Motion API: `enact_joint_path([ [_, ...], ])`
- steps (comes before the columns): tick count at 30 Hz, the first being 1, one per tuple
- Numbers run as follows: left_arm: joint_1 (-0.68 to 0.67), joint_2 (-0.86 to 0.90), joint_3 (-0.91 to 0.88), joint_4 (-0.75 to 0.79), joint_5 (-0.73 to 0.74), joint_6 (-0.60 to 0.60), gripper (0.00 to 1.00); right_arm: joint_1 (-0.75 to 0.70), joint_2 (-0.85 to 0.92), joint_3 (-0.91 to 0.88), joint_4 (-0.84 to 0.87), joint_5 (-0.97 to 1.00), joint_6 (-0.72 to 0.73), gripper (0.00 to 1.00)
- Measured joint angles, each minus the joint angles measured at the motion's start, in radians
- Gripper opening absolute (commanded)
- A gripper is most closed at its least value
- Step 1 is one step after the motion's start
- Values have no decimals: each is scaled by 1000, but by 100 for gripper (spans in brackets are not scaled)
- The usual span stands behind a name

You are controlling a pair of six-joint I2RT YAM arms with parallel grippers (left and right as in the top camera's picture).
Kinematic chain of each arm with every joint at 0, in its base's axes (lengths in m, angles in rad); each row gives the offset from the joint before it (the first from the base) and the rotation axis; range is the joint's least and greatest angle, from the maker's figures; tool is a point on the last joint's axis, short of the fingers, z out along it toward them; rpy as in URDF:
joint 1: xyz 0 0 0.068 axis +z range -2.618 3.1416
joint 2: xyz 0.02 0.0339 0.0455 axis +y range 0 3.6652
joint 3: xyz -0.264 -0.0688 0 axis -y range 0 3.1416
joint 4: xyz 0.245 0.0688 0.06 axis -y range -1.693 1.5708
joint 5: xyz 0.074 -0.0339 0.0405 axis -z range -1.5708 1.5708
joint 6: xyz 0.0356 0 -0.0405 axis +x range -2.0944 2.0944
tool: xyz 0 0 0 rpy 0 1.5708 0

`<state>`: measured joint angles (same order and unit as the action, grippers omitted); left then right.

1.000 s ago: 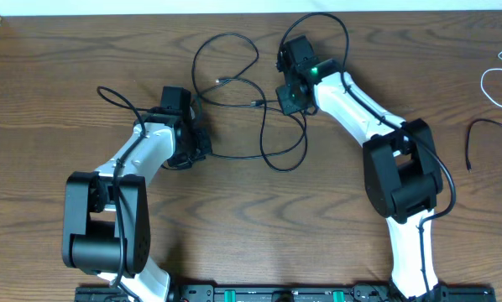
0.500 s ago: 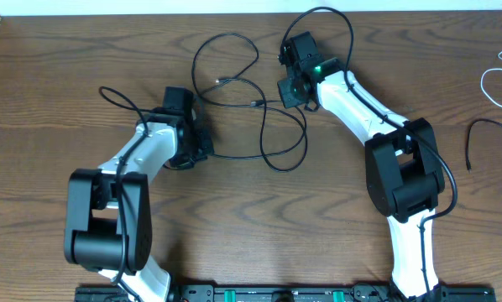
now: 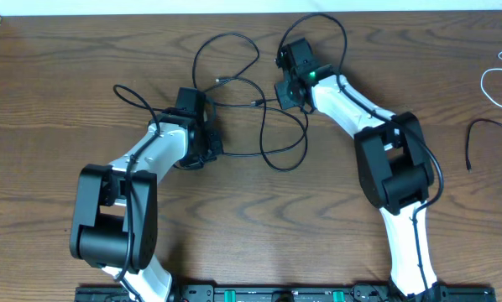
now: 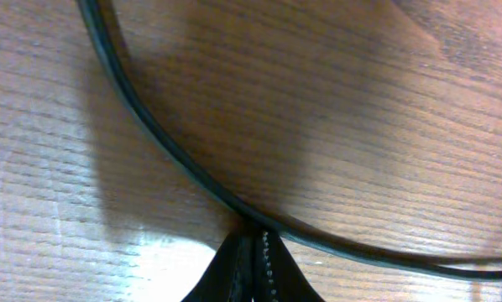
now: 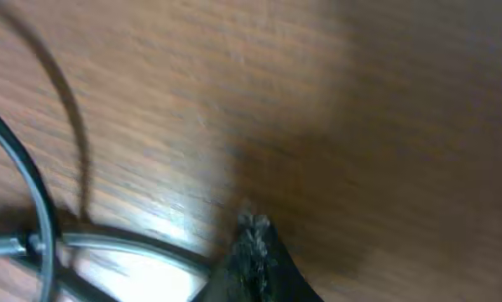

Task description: Untangle cables

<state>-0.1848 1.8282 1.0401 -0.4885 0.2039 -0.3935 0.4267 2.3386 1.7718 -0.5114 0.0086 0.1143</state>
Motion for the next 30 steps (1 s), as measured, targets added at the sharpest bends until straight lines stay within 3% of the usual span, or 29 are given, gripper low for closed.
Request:
enact_joint_path([
  [8, -37, 4, 0, 35, 0, -12, 8, 6, 0, 5, -45, -85, -30, 1],
  [16, -63, 10, 0, 79, 0, -37, 8, 43, -6, 21, -209, -262, -113, 2],
  [24, -95, 18, 0, 149, 54, -52, 8, 64, -6, 20, -328, -418, -130, 6],
  [30, -123, 18, 0, 172, 85, -64, 8, 56, -6, 21, -356, -455, -121, 15],
])
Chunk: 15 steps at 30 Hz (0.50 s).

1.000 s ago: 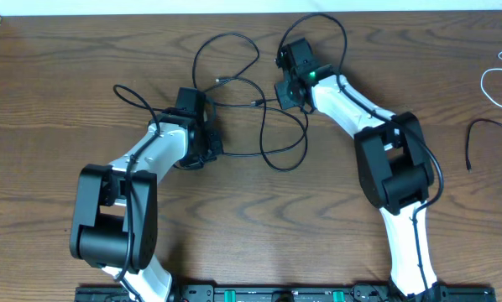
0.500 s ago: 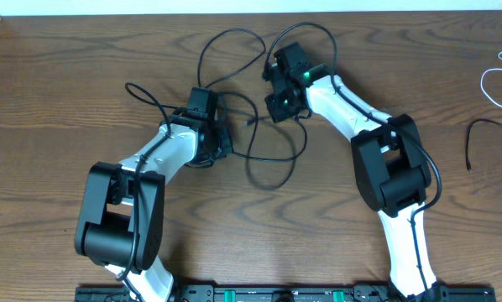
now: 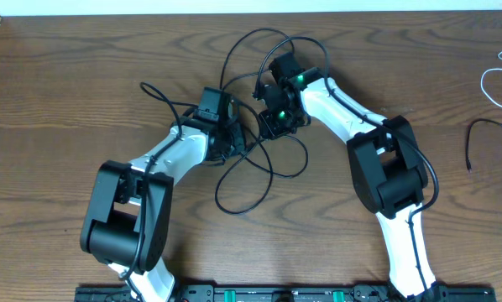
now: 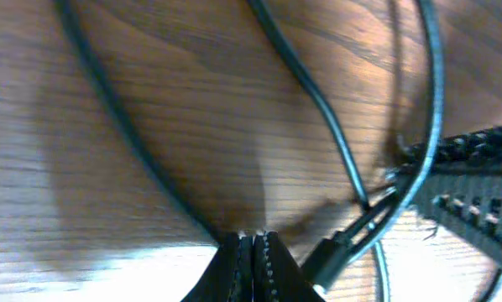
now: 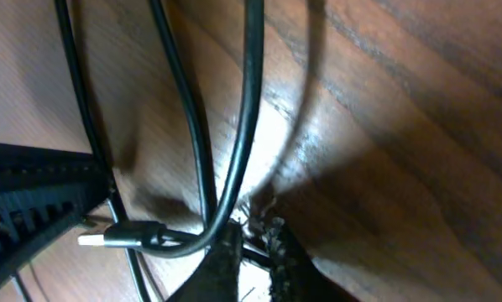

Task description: Untangle cables

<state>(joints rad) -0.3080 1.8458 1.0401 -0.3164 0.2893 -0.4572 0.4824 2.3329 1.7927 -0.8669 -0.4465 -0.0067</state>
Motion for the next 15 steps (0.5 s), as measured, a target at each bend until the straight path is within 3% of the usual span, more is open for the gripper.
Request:
enact_joint_path([
  [9, -32, 0, 0, 8, 24, -17, 8, -25, 0, 19, -11, -19, 9, 34],
  [15, 36, -41, 3, -78, 28, 2, 8, -23, 0, 22, -10, -23, 12, 40],
])
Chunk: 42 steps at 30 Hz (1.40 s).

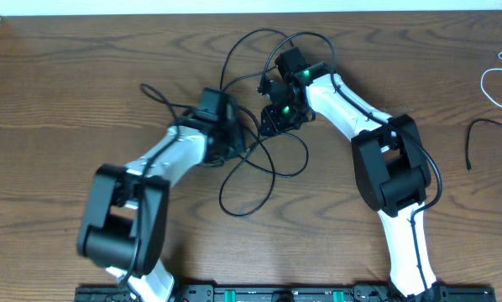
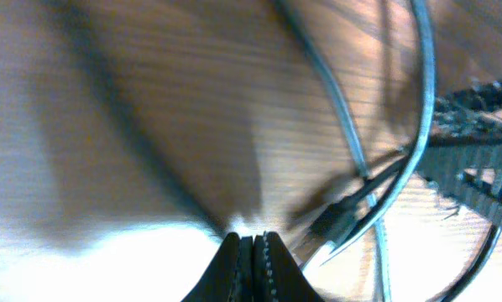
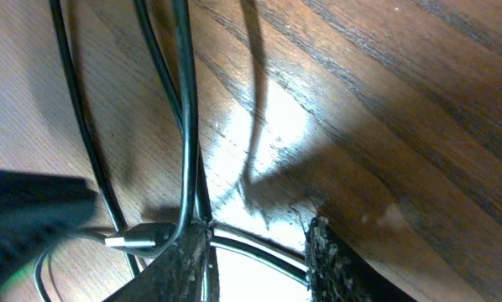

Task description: Untangle cables

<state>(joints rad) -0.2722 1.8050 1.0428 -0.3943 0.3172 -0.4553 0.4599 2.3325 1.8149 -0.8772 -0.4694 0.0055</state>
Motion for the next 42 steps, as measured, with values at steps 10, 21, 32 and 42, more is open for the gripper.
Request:
enact_joint_path([
  [10, 239, -358, 45, -150, -1, 23, 7, 55, 0, 3, 61, -2, -16, 64],
  [21, 298, -478, 46, -201, -1, 79, 7, 55, -5, 44, -49, 88, -20, 68],
  [32, 298, -478, 46, -201, -8, 90, 8, 78, -5, 88, -8, 92, -71, 78],
  [42, 298, -478, 46, -208, -8, 90, 8, 233, 17, 88, 66, 312, -12, 93],
])
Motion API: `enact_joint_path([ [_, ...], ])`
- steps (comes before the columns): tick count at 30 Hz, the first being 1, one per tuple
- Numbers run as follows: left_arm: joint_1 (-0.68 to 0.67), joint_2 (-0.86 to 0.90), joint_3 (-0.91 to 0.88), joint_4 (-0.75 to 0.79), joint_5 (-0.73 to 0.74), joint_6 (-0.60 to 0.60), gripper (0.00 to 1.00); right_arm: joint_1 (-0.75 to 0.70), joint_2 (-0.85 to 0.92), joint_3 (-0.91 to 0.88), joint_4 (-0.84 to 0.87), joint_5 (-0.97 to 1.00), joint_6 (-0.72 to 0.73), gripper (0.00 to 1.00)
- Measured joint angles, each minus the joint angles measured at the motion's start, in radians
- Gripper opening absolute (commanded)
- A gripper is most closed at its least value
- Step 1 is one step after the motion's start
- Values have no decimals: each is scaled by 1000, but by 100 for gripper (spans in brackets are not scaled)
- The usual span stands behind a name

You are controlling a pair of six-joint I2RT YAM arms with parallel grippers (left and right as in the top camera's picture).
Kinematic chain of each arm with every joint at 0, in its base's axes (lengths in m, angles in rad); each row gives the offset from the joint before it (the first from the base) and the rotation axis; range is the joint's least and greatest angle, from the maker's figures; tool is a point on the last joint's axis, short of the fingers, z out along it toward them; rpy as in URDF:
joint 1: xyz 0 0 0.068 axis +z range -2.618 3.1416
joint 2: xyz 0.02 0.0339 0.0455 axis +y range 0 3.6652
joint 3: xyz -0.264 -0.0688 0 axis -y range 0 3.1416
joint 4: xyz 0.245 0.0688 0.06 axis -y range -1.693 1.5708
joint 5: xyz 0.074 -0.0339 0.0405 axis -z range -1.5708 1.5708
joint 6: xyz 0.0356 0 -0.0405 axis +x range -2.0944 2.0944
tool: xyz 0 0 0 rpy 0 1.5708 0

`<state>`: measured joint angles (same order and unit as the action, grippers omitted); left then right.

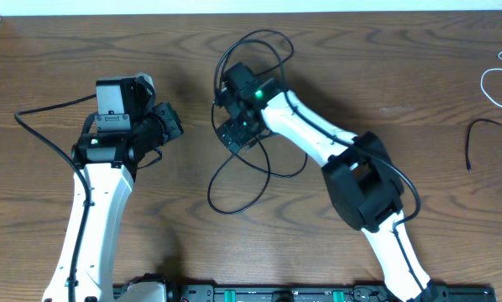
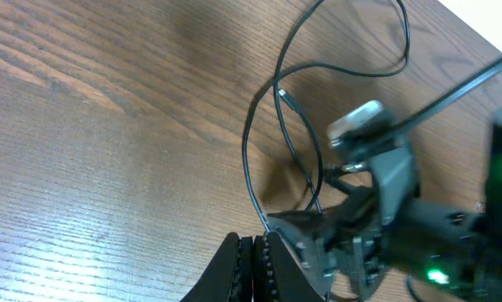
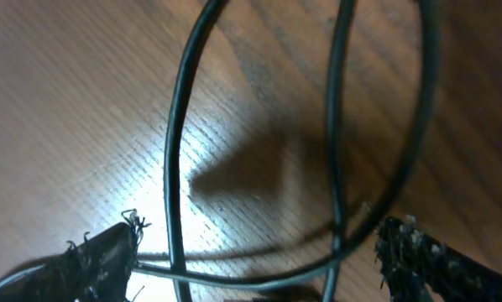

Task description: Untangle cables

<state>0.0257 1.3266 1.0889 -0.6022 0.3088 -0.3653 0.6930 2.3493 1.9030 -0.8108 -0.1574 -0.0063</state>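
Note:
Thin black cables [image 1: 259, 172] lie looped over one another at the table's middle, and one ends in a small plug [image 2: 282, 91]. My right gripper [image 1: 238, 132] sits low in the tangle, open wide. In the right wrist view [image 3: 259, 252] two strands [image 3: 177, 143] cross between its fingers. My left gripper [image 1: 169, 126] is raised at the left, apart from the tangle. Its fingers [image 2: 255, 243] are shut, and no strand shows between them.
A white cable [image 1: 496, 77] and a separate black cable [image 1: 484, 127] lie at the far right. The left arm's own lead [image 1: 33, 111] loops out to the left. The table's back edge [image 1: 150, 14] runs along the top.
My left gripper was shut low inside the tangle beside the right one; now it is raised and well to the left. The right gripper has moved left and opened wider. The loops have shifted slightly left.
First both grippers were shut and apart, the left on a strand and the right at the tangle's far side. Then they stood close together in the tangle, still shut. Then the right had opened a little. Now the left is clear and the right straddles strands.

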Motion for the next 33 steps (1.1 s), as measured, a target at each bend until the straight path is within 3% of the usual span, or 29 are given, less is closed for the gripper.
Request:
enact_joint_path([
  [7, 0, 0, 0, -1, 0, 0, 8, 14, 31, 15, 23, 55, 3, 95],
  [13, 0, 0, 0, -1, 0, 0, 8, 17, 33, 16, 20, 72, 2, 85],
  [26, 0, 0, 0, -5, 0, 0, 8, 98, 36, 16, -4, 156, 1, 85],
  [29, 0, 0, 0, -18, 0, 0, 8, 111, 36, 16, -7, 157, -1, 78],
  [33, 0, 0, 0, -22, 0, 0, 8, 111, 36, 18, -18, 164, 3, 56],
])
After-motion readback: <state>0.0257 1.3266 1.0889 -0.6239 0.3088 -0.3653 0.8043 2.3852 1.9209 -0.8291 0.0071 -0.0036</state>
